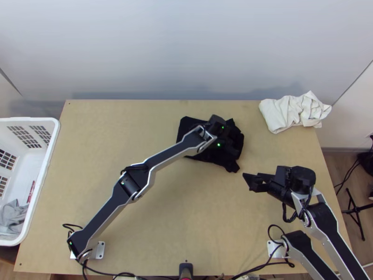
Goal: Fold the t-shirt
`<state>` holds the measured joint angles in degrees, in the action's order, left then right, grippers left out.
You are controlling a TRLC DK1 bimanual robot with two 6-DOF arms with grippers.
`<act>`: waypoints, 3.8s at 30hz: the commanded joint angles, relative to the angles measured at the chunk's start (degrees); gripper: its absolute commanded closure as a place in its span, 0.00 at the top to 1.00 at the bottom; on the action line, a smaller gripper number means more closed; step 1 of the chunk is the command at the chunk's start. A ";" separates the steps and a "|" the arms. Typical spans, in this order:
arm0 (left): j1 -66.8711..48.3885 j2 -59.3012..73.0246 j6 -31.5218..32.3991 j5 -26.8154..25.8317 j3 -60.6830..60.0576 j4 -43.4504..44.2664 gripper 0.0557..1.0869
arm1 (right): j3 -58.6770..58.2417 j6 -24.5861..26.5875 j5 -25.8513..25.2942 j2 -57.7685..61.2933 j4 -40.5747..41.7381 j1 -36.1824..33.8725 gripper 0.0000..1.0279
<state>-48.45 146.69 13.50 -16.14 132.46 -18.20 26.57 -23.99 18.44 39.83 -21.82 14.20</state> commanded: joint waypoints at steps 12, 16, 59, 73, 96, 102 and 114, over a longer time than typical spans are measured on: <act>0.37 0.44 -2.33 3.13 0.60 -5.10 0.04 | -0.38 0.08 0.02 1.83 1.08 1.01 0.96; 3.01 -2.55 -3.48 3.13 0.60 -7.56 0.03 | -0.29 0.17 0.02 1.83 1.26 1.01 0.96; 22.52 -71.63 -12.09 2.34 -34.82 -29.35 0.95 | 14.57 -4.58 8.11 48.23 24.02 -1.19 0.96; 28.49 -75.94 -11.83 2.34 -39.04 -28.65 0.95 | 23.44 -4.31 7.93 58.60 23.32 6.90 0.89; 34.65 -82.97 -13.15 1.82 -49.06 -28.47 0.95 | 33.55 8.17 1.51 46.39 12.86 -0.75 0.03; 35.44 -85.52 -13.15 1.82 -52.13 -28.47 0.95 | 36.98 10.36 -0.95 46.39 12.68 -1.54 0.03; 37.02 -87.72 -13.67 1.82 -54.77 -28.03 0.95 | 50.16 15.73 -1.39 49.37 7.50 -8.04 0.03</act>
<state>-12.19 59.99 -0.05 -14.31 79.00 -46.61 69.67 -10.41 17.50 87.29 -11.70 9.93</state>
